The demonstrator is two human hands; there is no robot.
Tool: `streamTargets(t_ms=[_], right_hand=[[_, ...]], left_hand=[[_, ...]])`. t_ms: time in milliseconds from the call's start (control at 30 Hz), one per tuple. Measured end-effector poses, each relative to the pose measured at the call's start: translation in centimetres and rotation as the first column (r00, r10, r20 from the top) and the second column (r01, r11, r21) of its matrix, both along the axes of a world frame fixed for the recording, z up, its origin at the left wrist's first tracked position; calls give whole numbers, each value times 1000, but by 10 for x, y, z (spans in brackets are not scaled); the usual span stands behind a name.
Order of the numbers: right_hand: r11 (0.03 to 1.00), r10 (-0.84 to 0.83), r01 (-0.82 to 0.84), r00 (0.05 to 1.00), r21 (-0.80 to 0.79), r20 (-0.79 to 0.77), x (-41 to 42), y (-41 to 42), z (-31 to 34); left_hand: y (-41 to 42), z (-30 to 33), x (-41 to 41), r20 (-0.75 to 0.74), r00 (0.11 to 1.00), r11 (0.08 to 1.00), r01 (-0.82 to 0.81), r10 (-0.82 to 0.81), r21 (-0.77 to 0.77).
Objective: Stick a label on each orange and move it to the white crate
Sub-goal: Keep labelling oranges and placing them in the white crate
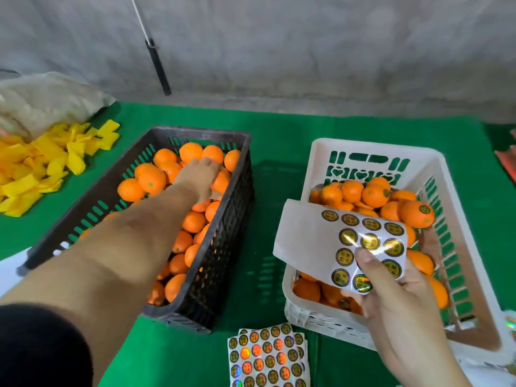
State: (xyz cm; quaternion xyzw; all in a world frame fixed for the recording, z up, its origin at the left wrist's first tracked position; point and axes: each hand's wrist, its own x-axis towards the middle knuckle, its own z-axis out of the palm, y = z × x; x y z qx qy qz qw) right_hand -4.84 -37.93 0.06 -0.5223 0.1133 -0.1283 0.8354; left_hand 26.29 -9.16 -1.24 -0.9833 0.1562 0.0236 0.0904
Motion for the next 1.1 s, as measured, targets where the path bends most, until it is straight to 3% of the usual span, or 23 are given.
streamTargets(t_ms=[33,67,100,133,167,200,233,300,400,467,533,567,600,633,667,700,733,767,833,933,1000,1100], right_hand=[[1000,3,-3,1000,3,5,-3,1,2],[1000,9,-9,1000,1,12,-8,0,3],[1000,19,-19,1000,-10,22,-14,0,4],[999,28,-27,999,-26,35,-19,0,6],[998,36,-34,998,-47,48,-24,0,7],[997,42,-38,997,-65,61,-28,1,10],[996,46,-40,997,-80,69,-32,2,12],[994,51,-43,996,-105,76,-41,3,15],[981,88,-70,992,-183,91,-57,7,18],[964,126,-99,987,-247,99,-69,13,22],[952,96,-69,992,-297,77,-80,22,27],[922,-4,18,999,-387,36,-86,26,29],[820,-127,124,991,-559,33,-91,28,32],[623,-205,221,972,-750,116,-97,30,35],[367,-198,324,943,-872,268,-103,30,38],[175,-91,410,912,-895,400,-106,29,44],[69,50,451,889,-890,455,-109,28,50],[36,178,456,873,-889,455,-110,28,55],[52,312,403,863,-914,398,-110,25,61],[103,360,341,863,-934,355,-112,20,68],[184,341,284,880,-941,332,-116,20,69],[382,292,162,913,-910,285,-122,23,71]], left_hand=[[1,1,-14,34,995,978,-91,99,-189],[-1,6,-31,34,977,877,-172,210,-448],[-5,13,-51,-35,953,661,-234,300,-713],[-11,23,-74,-188,925,357,-306,330,-883],[-18,35,-100,-364,898,39,-384,246,-922],[-25,45,-129,-493,867,-206,-470,77,-858],[-28,55,-160,-541,834,-341,-543,-108,-768],[-33,67,-220,-500,780,-450,-625,-376,-638],[-39,70,-294,-395,649,-486,-755,-650,-441],[-48,78,-325,-241,580,-449,-782,-778,-432],[-56,84,-347,-210,643,-439,-690,-736,-575],[-57,86,-355,-272,701,-388,-627,-659,-676],[-56,86,-361,-336,777,-321,-553,-532,-769],[-55,84,-369,-359,835,-242,-483,-417,-842],[-53,84,-377,-361,858,-168,-442,-365,-881],[-52,85,-384,-346,861,-129,-418,-374,-899],[-51,85,-390,-329,853,-121,-407,-406,-905],[-51,86,-395,-316,846,-123,-402,-430,-908],[-50,89,-403,-299,846,-120,-386,-441,-915],[-46,95,-412,-268,864,-122,-349,-426,-929],[-43,97,-416,-261,872,-135,-343,-414,-930],[-41,99,-420,-231,881,-161,-320,-412,-934]])
